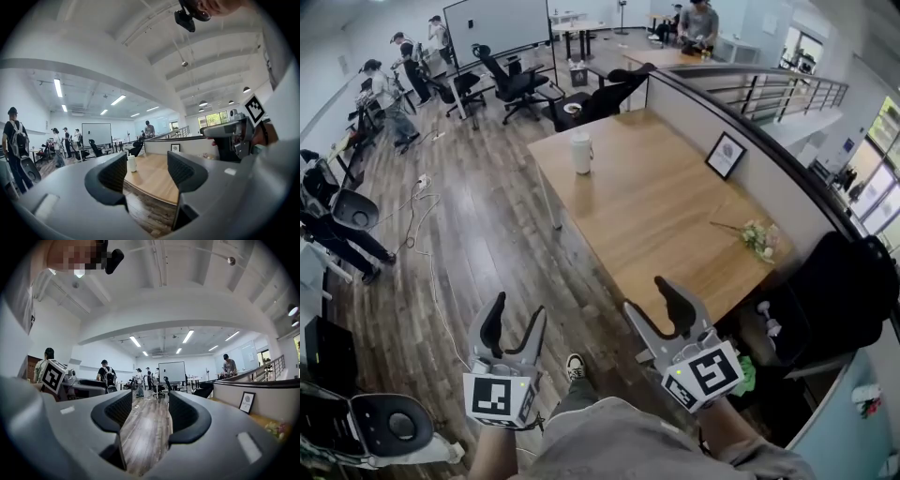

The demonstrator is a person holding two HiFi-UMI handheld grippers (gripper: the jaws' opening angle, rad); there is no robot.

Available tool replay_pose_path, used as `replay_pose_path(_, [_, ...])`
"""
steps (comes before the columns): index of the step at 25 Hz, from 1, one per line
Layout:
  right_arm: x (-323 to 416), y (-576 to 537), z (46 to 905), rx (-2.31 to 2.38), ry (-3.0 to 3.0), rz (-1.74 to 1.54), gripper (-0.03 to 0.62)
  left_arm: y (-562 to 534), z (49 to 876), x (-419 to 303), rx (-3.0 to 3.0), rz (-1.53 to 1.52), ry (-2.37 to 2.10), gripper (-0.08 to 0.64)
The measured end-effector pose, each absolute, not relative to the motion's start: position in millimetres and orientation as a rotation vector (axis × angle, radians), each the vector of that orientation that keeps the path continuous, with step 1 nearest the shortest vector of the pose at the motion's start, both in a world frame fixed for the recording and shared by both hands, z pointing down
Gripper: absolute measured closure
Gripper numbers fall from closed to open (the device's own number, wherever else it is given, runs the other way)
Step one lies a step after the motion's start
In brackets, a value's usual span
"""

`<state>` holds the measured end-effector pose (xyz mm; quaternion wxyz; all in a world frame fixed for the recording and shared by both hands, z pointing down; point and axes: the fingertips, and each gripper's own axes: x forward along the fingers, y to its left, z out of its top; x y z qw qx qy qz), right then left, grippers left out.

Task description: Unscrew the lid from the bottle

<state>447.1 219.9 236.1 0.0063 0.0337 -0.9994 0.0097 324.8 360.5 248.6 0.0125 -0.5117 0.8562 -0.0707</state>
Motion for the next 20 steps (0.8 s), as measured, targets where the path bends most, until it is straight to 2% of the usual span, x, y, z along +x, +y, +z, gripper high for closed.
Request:
replay_pose_path(12, [284,194,221,0.191,-3.084,0.007,0.362,333,232,165,-1.680,-0.221,2.612,0.290])
replay_pose_path(20, [205,174,223,0.300,-3.073,0.020,0.362,320,236,79,-1.711,-0.236,2.588,0.290])
